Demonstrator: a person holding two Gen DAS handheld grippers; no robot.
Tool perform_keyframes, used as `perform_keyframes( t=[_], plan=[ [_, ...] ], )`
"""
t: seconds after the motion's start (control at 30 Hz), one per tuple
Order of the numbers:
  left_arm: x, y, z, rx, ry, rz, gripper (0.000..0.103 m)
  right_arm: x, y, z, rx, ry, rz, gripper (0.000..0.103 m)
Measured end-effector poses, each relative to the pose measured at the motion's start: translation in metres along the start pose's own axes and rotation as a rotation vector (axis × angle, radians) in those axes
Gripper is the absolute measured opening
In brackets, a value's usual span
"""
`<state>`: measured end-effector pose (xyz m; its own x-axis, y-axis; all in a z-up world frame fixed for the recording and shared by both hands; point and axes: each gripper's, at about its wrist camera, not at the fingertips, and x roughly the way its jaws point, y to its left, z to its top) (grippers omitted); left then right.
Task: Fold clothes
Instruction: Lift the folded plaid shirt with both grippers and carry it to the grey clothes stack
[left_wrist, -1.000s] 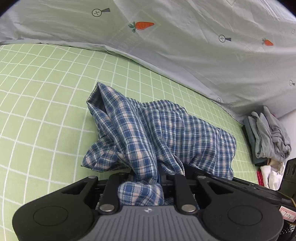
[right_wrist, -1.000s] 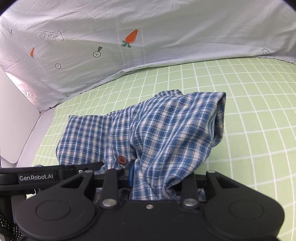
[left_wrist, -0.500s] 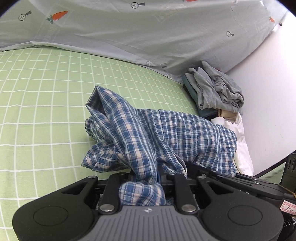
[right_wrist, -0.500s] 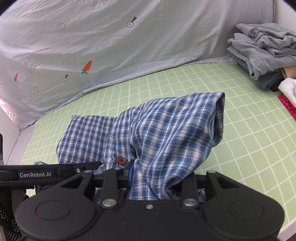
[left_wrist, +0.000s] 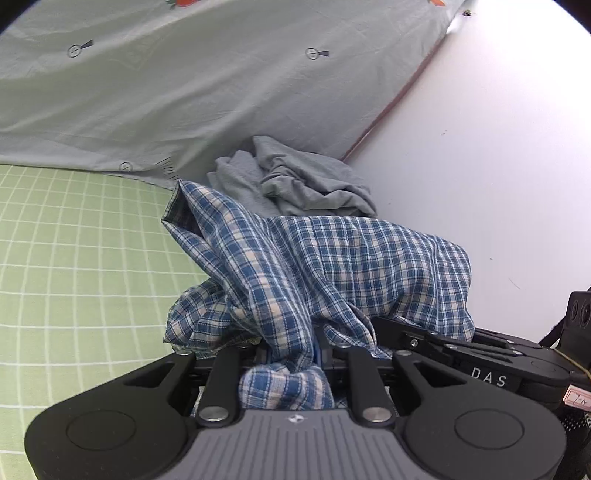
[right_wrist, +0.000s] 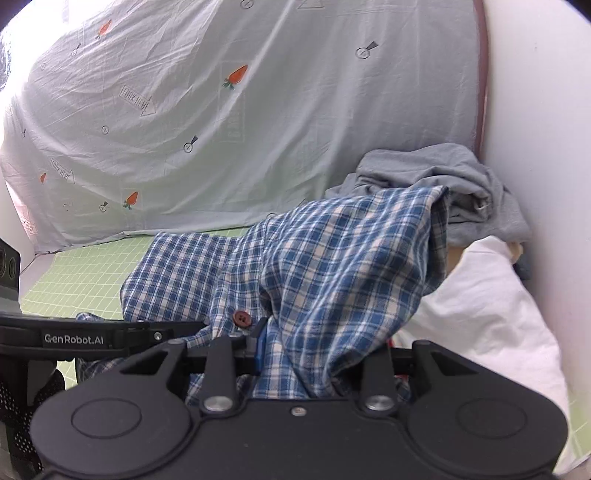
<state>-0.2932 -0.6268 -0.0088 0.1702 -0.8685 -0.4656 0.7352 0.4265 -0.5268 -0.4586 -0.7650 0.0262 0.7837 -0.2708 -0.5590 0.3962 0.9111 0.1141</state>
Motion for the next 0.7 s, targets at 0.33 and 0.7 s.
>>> perform_keyframes(
  t=[0.33, 0.7],
  plan=[
    [0.116, -0.082, -0.021, 0.182, -0.053, 0.188, 0.056, 0.009, -0.171, 0.0, -0.016, -0.018, -0.208, 0.064],
    [0.13, -0.065, -0.023, 0.157, 0.007, 0.337, 0.073, 0.017, -0.142, -0.042, -0.095, -0.218, -0.704, 0.091]
  ],
)
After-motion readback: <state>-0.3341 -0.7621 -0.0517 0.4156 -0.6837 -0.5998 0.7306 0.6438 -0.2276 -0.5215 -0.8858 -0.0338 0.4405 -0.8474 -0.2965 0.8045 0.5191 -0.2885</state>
